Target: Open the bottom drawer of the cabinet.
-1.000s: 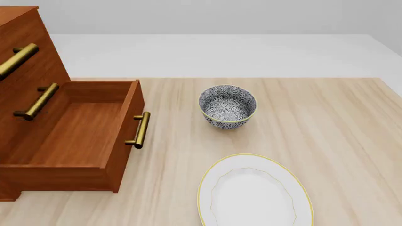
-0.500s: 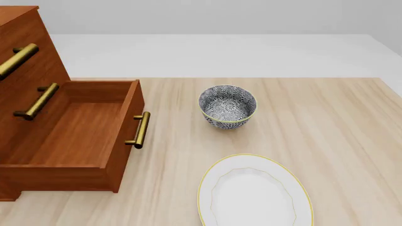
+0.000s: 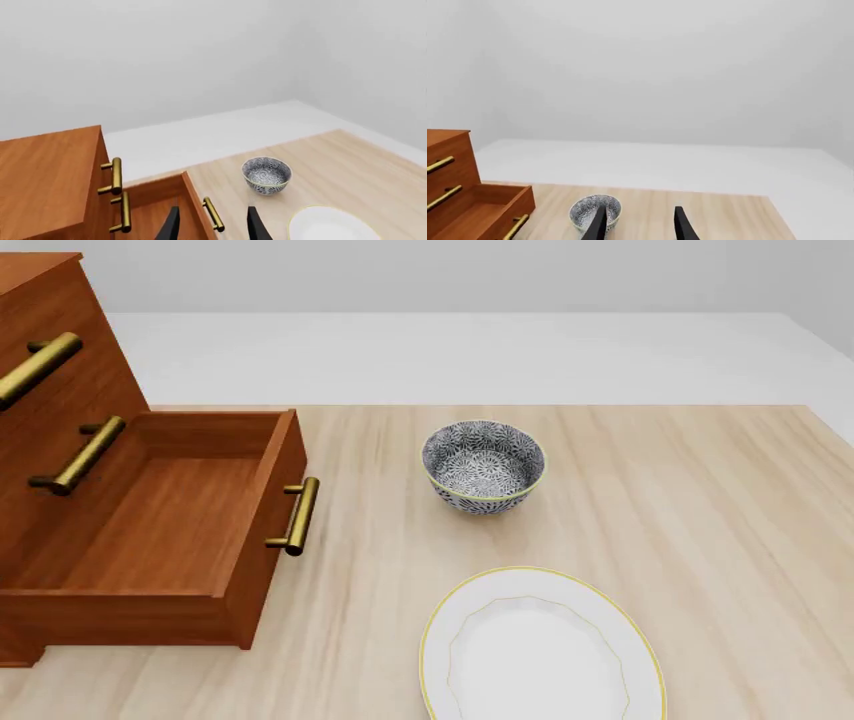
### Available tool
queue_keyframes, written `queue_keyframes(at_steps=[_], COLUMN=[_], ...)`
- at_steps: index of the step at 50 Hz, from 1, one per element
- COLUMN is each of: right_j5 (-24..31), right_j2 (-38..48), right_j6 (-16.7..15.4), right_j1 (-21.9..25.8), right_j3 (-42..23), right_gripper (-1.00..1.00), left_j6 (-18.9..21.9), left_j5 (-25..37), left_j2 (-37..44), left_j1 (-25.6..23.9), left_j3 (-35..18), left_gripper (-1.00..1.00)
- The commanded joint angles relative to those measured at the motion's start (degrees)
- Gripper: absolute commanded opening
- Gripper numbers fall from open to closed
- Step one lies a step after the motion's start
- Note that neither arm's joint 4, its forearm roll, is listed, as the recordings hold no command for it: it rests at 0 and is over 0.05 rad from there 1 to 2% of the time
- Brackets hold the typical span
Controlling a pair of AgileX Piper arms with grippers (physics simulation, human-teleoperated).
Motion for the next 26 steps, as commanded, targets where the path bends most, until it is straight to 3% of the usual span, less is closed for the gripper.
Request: queue_keyframes(at_steps=[1,8,26], right_j5=[0.9,3.3,13.6], right_j2=[0.0,0.0,0.0], right_j6=[0.2,-0.8,-1.2], right_j1=[0.5,0.1,-0.6], right_j3=[1.5,2.0,-6.6], right_gripper=[1.0,1.0,1.0], left_j6=[1.1,1.3,2.1], left_j5=[3.8,5.6,13.2], left_j2=[0.0,0.0,0.0], left_j1=[-1.0,-1.7,-1.6], left_j3=[-1.9,-2.5,-7.9], left_gripper=[1.0,1.0,1.0])
